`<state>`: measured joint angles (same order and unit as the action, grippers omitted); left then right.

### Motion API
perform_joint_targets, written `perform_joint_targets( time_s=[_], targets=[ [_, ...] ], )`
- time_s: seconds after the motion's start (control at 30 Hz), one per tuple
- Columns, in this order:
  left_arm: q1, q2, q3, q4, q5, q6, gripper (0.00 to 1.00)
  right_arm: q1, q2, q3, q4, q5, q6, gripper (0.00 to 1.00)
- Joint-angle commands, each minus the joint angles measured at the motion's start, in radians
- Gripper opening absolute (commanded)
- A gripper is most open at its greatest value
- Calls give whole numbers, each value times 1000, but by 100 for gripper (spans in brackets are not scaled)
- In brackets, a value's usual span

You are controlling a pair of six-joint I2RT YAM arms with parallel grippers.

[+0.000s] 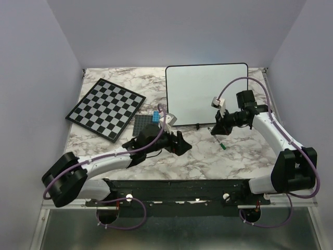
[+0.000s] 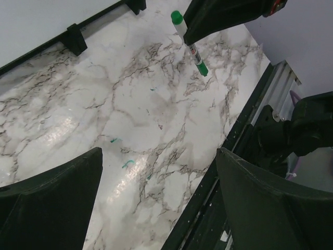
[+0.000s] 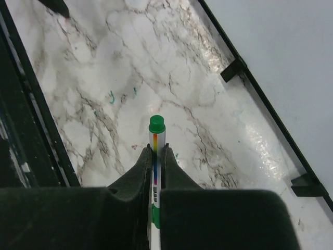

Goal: Write a sentence on the whiteboard
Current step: Open the whiteboard marker at the center of the board.

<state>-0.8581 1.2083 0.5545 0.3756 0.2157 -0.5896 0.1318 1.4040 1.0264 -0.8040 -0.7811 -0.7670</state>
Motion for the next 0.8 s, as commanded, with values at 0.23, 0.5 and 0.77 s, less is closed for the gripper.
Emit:
perform_joint_targets(
  time_s=[0.23, 0.5, 0.77],
  targets=[
    [-134, 344, 211, 239, -122, -21, 90, 5, -2, 46, 189, -228, 403, 1],
    [-167, 491, 340, 200, -183, -88, 80, 5, -13, 31, 287, -250, 547, 1],
    [-173, 570, 412, 138, -194, -115, 61, 5, -45, -3, 336, -248, 600, 1]
  ],
)
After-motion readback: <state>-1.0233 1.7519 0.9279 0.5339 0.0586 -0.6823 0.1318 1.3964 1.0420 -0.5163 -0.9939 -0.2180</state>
